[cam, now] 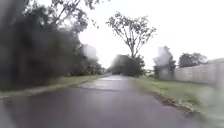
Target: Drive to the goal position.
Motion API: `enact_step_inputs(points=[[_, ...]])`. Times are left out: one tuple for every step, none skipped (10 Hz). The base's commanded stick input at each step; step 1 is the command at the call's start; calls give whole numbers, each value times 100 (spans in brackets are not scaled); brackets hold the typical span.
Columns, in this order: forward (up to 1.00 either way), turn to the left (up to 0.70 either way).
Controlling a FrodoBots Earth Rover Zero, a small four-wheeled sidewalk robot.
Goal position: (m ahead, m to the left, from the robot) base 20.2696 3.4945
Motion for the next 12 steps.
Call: enact_step_inputs(points=[[85,0],[85,0],[85,0],[85,0],[85,0],[85,0],[85,0],[85,0],[85,-13],[85,-24],[85,-29],[85,-33]])
